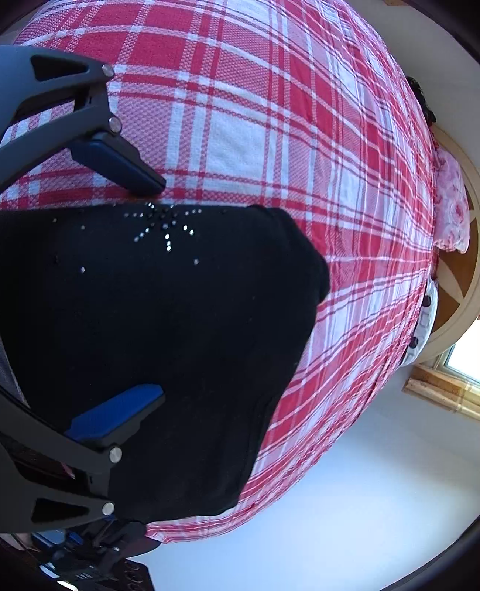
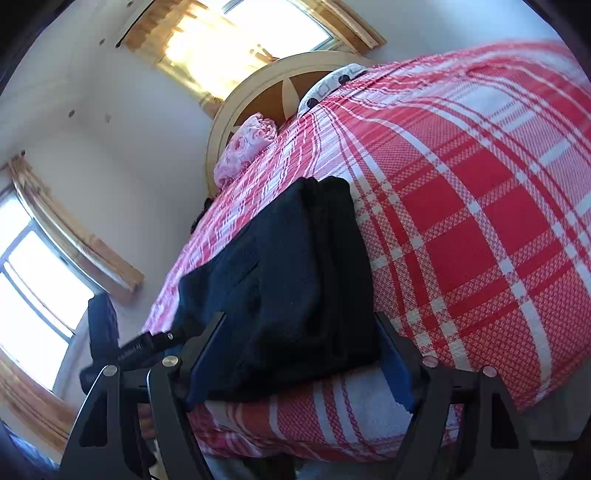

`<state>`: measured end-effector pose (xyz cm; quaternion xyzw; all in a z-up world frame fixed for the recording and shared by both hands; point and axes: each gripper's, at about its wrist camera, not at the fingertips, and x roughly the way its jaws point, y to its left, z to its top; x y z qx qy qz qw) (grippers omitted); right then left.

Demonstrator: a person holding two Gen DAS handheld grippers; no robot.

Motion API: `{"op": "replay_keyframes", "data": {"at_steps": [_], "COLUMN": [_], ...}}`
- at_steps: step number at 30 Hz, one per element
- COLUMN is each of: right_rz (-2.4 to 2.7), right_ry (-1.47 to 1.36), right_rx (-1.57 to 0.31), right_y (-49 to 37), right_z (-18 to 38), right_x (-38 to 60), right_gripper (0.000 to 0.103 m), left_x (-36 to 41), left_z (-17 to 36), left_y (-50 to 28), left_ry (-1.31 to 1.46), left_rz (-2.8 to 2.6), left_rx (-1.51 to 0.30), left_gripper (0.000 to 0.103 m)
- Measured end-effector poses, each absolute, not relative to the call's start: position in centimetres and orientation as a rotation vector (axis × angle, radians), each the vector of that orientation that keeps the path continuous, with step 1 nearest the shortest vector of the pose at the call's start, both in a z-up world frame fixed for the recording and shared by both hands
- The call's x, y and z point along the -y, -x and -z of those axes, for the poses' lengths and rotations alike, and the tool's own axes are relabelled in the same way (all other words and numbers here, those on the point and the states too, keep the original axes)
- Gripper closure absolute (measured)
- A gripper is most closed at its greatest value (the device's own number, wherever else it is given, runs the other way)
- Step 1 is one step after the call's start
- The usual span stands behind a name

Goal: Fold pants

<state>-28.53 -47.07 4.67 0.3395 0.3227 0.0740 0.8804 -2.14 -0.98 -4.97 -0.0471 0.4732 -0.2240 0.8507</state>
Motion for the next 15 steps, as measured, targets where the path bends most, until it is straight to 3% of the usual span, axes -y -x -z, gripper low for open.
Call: {"op": "replay_keyframes", "data": {"at_steps": [6,7,9,11,14,15], "right_rz": [-0.147,-0.132,-0.115,-0.091,-0.088,-0.079], "right_ry": [-0.698,-0.660,-0.601,-0.553,-0.548,-0.546], "right_rx": [-0.703,-0.717,-0.736,-0.756,-0.766,-0.764], "right_y": [27.8,27.6,27.2,26.9,26.7,26.6], "right_z": [-4.9,-5.1,-5.5,-5.6,-5.4,-5.4], "right_x": [46.6,46.0,45.3,44.6,44.4,44.4], "right_gripper": [0.026,0.026,0.031,0.045,0.057,0.058], "left_x": [2.1,2.3,2.8,2.9,2.9,3.1], "left_z": [4.9,4.9,4.7,4.5,4.3,4.0], "left_y": [2.5,2.6,2.9,3.0,3.4,3.6], "left_ry": [0.048,0.044,0.023,0.011,0.019,0.011], "left_rz": [0.424,0.435,0.450,0.451,0.482,0.493], "left_rx": [-0.998,-1.002,-0.995,-0.987,-0.979,-0.967], "left_gripper": [0.000,0.005,0.010,0.014,0.031,0.042]}}
